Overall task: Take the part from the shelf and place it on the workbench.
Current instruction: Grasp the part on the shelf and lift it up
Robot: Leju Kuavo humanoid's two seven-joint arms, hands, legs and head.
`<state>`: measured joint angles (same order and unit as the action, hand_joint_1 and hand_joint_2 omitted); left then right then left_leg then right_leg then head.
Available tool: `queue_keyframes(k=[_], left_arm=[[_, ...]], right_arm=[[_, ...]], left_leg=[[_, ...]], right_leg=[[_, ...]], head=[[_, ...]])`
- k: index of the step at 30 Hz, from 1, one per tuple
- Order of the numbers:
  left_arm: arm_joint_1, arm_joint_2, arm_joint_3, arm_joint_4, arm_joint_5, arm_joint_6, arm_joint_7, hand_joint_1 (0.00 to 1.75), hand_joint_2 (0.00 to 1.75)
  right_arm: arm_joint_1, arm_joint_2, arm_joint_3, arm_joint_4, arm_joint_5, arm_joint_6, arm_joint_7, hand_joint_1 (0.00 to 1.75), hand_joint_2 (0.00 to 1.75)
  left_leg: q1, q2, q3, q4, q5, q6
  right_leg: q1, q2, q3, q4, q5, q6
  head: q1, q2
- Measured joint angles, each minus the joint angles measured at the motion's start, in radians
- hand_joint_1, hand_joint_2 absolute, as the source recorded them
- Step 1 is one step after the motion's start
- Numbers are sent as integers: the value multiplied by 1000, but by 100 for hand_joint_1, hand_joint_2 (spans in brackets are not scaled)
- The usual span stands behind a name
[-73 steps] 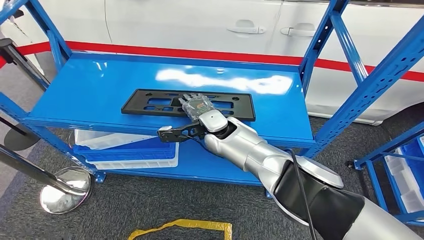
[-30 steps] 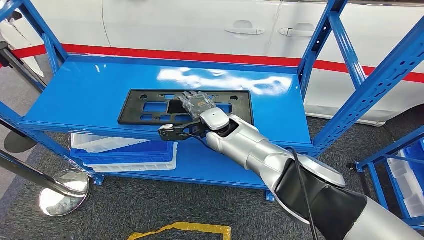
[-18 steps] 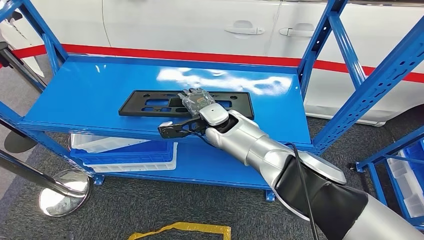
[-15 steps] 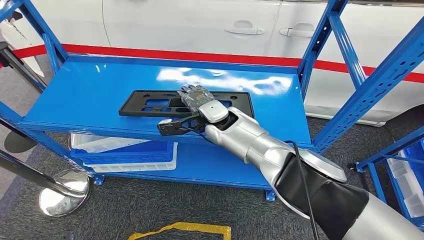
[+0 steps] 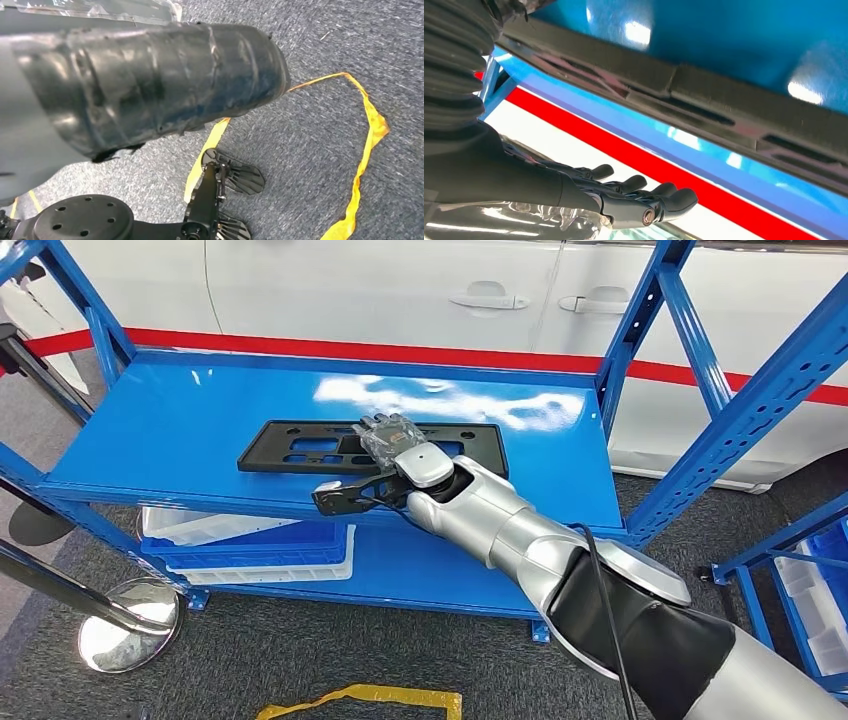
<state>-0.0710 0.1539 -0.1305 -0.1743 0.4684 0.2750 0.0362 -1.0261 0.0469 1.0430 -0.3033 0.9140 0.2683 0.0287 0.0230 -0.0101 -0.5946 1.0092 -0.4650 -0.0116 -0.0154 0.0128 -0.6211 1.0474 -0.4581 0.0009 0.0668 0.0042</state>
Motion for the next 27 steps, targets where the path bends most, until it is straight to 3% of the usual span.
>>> queue_keyframes(k=[10,14,27], left_arm=[[0,0,0,0,3,4,8,0,0],[0,0,0,0,3,5,10,0,0],[1,0,0,0,0,7,15,0,0]], right_arm=[[23,0,0,0,0,2,1,0,0],[25,0,0,0,0,9,5,0,175],[39,-9,0,7,24,4,47,0,175]], left_leg=[[0,0,0,0,0,0],[0,0,0,0,0,0],[0,0,0,0,0,0]], right_leg=[[0,0,0,0,0,0],[0,0,0,0,0,0],[0,0,0,0,0,0]], head=[[0,0],[0,0],[0,0]])
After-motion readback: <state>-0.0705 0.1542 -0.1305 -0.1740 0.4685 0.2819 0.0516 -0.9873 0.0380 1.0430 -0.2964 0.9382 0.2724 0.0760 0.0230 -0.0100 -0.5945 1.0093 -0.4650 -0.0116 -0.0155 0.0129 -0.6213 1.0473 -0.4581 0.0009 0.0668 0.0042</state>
